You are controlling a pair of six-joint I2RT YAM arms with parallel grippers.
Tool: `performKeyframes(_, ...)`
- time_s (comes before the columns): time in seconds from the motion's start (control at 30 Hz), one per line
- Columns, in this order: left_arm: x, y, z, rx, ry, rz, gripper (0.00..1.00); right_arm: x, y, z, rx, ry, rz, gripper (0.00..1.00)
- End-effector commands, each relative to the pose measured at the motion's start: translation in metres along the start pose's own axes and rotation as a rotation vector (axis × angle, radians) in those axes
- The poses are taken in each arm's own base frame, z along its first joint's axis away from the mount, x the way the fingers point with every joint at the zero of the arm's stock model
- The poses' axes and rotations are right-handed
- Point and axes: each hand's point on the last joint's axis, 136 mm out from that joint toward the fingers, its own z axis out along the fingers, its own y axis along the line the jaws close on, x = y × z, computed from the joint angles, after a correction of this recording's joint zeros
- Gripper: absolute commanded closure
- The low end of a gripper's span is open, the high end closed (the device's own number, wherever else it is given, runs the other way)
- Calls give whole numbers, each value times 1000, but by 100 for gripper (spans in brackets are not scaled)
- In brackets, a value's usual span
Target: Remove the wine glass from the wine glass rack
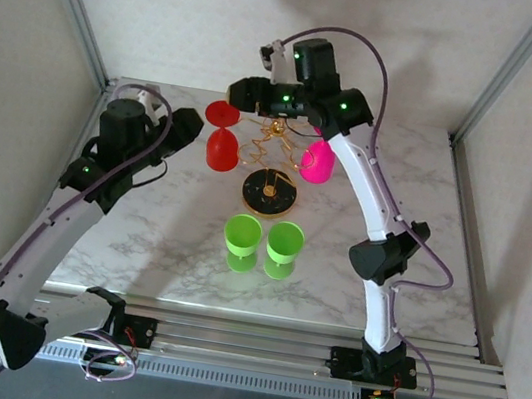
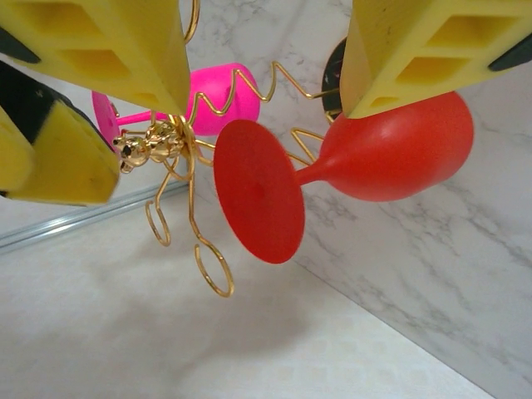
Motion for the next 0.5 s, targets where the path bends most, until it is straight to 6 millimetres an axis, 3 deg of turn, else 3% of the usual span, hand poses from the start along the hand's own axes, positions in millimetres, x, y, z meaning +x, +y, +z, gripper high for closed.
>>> performKeyframes(0.0, -13, -22, 4, 87, -7, -1, 49, -15, 34, -36, -53, -77, -67, 48)
performKeyframes(0.23, -13, -20, 19, 96, 10, -11, 49, -14, 35, -52, -35, -100, -76, 48)
performKeyframes(0.47, -13, -17, 28, 104, 16, -17, 51, -10, 32, -56, -26, -97, -69, 48)
